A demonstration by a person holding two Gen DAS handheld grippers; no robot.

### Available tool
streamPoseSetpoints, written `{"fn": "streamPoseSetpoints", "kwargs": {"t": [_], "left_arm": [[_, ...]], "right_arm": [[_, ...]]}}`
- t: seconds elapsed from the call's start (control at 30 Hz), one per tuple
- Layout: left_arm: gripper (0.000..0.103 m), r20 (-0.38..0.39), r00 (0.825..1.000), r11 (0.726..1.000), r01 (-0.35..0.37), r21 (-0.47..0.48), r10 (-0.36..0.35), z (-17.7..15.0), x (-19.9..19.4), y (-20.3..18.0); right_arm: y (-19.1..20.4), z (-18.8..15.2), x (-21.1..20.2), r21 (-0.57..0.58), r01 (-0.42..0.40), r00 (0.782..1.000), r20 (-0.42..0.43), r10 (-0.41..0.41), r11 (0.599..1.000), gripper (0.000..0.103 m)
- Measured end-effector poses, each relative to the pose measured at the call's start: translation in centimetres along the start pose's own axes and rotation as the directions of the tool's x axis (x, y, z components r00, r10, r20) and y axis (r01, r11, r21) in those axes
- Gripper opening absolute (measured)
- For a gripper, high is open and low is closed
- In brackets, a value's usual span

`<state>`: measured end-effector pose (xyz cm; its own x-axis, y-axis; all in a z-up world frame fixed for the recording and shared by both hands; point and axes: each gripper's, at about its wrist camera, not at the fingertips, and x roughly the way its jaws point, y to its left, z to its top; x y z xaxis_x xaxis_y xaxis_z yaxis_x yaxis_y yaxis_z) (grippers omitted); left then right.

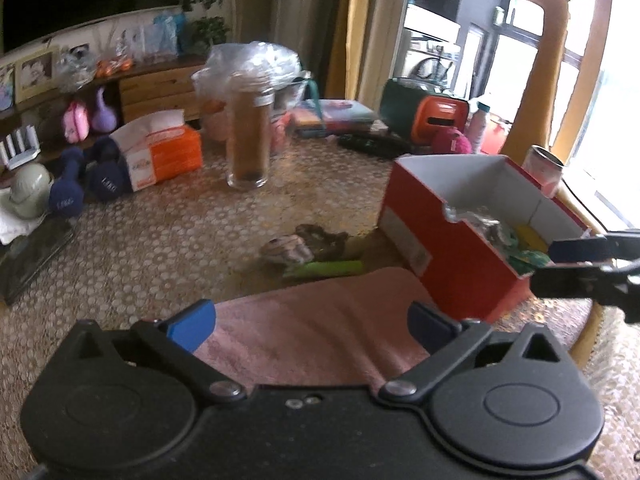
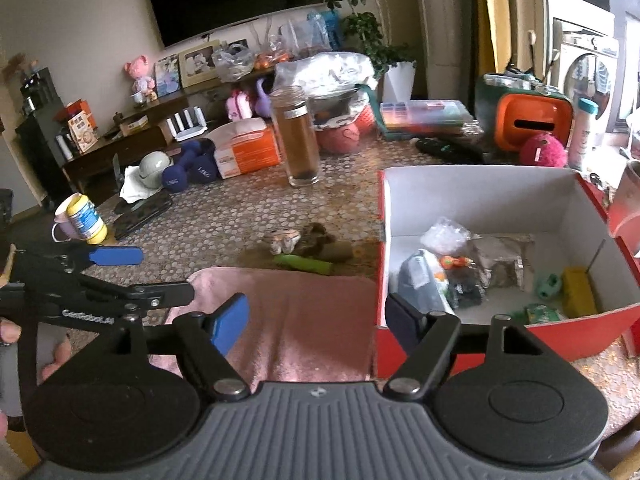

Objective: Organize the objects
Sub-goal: 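Move both grippers back over the towel toward the small white plush toy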

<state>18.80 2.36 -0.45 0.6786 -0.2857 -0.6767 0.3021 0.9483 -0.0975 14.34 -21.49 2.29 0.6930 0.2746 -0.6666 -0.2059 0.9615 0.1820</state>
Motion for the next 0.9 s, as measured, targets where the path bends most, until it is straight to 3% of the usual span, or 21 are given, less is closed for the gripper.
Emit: {"fn": "streamPoseSetpoints", "kwargs": {"t": [0.6, 0.9], "left_arm": [[0.102, 0.000, 0.989, 0.988, -0.146, -0.053, 0.146, 2.3, 6.1, 4.1], [0.102, -0.063, 0.991, 0.993, -0.116, -0.007, 0.115, 4.6, 10.8, 4.4]], "right_arm": [[5.2, -0.3, 7.4, -0.063, -0.029, 0.999, -0.047, 0.026, 0.998, 0.076], [6.4, -0.1, 12.7, -0.027, 0.037, 0.999, -0.017, -0.038, 0.999, 0.076]]}}
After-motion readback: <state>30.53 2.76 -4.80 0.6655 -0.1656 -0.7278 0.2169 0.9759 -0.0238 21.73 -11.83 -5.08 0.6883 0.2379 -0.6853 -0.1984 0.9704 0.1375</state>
